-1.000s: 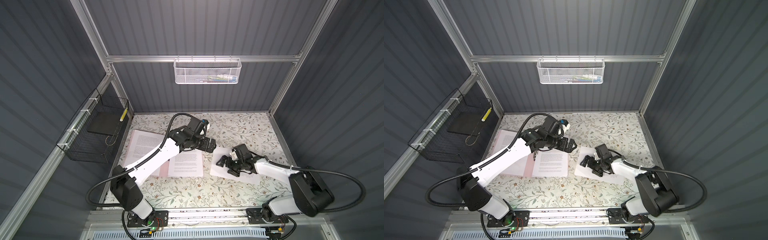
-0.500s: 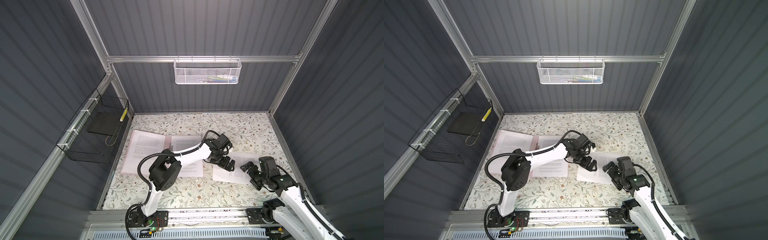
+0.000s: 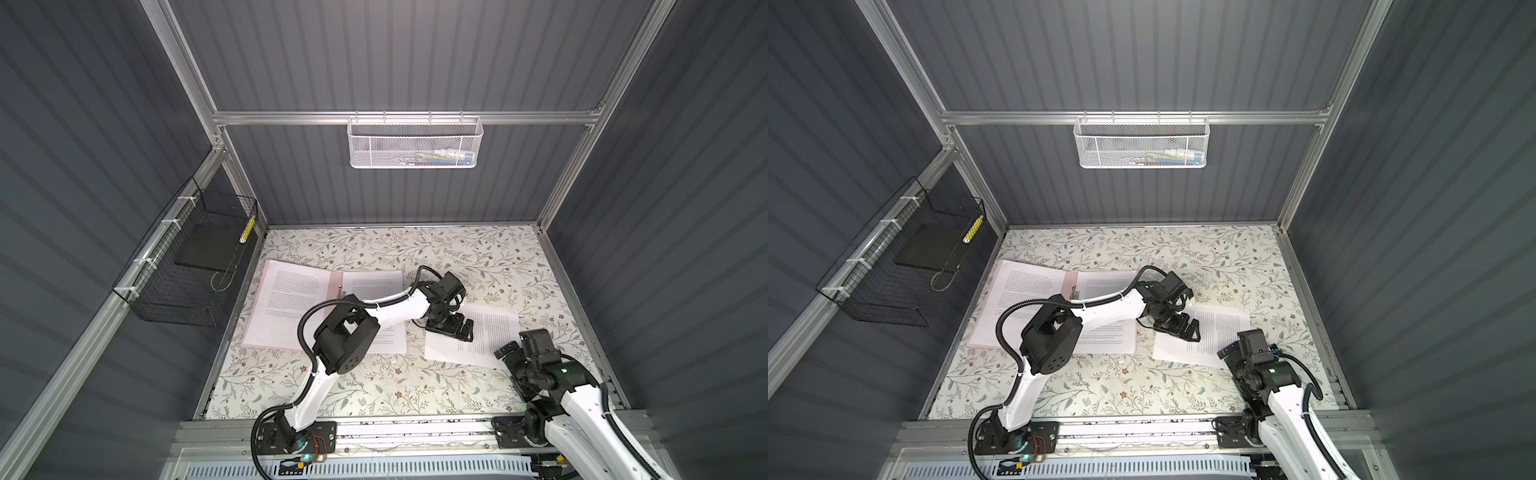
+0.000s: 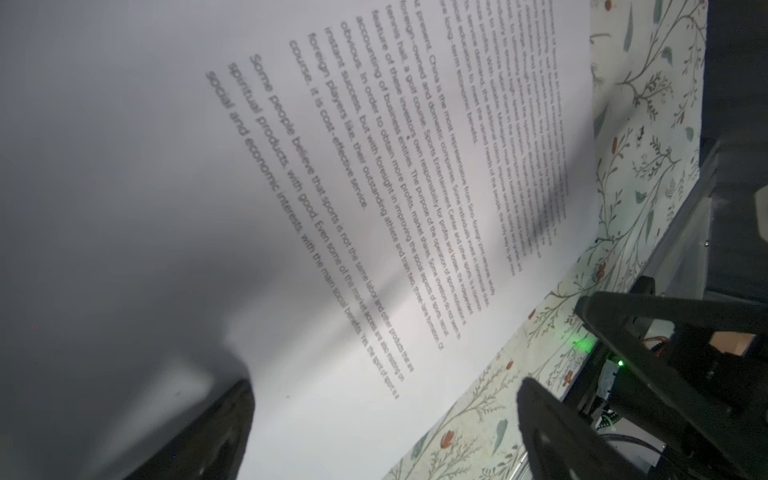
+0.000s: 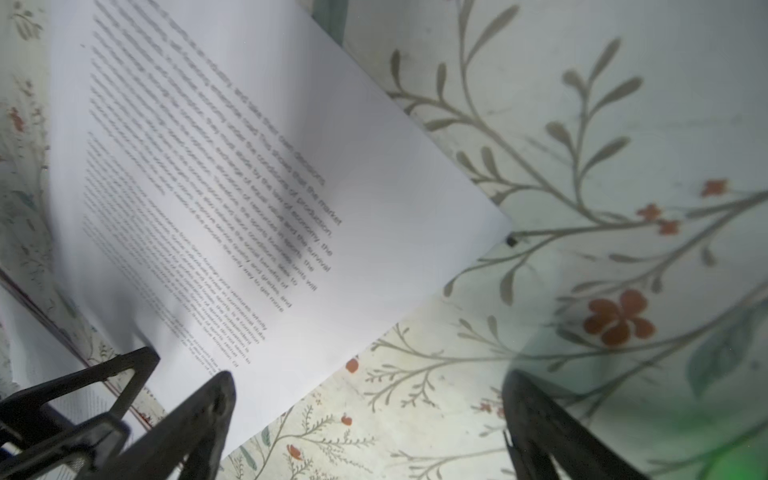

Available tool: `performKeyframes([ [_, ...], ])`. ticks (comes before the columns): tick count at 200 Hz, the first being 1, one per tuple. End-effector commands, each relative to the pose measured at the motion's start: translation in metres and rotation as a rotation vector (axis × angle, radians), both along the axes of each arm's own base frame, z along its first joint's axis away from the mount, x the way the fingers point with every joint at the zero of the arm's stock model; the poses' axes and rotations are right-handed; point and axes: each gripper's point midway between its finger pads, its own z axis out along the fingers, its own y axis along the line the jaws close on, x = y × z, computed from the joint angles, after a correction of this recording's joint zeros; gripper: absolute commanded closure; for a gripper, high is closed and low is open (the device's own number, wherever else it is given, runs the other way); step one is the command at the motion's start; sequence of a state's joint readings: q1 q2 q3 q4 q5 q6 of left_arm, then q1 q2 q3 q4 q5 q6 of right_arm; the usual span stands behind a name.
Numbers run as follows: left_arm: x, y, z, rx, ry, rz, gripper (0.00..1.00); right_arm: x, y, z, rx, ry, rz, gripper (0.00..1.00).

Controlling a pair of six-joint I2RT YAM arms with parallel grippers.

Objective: Put the files into the folder

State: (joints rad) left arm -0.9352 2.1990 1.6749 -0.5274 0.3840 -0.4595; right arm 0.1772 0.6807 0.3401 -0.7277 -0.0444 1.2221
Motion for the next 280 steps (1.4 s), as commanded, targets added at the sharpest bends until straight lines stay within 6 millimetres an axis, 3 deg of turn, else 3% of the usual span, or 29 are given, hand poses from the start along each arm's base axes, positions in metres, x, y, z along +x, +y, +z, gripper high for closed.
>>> performKeyframes([
  [1,0.014,0.039,-0.032,0.123,0.044,0.155,0.01,0.019,-0.002,-0.003,-0.032,-0.032,0.01,0.01],
  [42,0.017,0.074,-0.047,0.168,0.079,0.24,0.0,0.057,0.003,-0.002,-0.065,-0.042,0.095,0.01],
  [67,0.012,0.076,-0.051,0.163,0.1,0.258,0.01,0.058,-0.001,-0.009,-0.089,0.011,0.091,0.01],
  [120,0.012,0.069,-0.049,0.132,0.109,0.257,0.01,0.049,0.013,-0.02,-0.06,0.044,0.112,0.01],
  [152,0.01,0.069,-0.052,0.142,0.112,0.247,0.0,0.052,0.043,-0.022,0.024,0.067,0.157,0.01],
  [183,0.002,0.061,-0.051,0.123,0.141,0.226,0.01,0.085,0.079,-0.009,0.126,-0.049,0.21,0.01],
  [222,-0.002,0.064,-0.058,0.143,0.168,0.252,0.01,0.118,0.123,0.022,0.239,-0.191,0.219,0.01],
  [280,-0.001,0.067,-0.064,0.165,0.169,0.266,0.01,0.11,0.15,0.038,0.331,-0.261,0.096,0.01],
])
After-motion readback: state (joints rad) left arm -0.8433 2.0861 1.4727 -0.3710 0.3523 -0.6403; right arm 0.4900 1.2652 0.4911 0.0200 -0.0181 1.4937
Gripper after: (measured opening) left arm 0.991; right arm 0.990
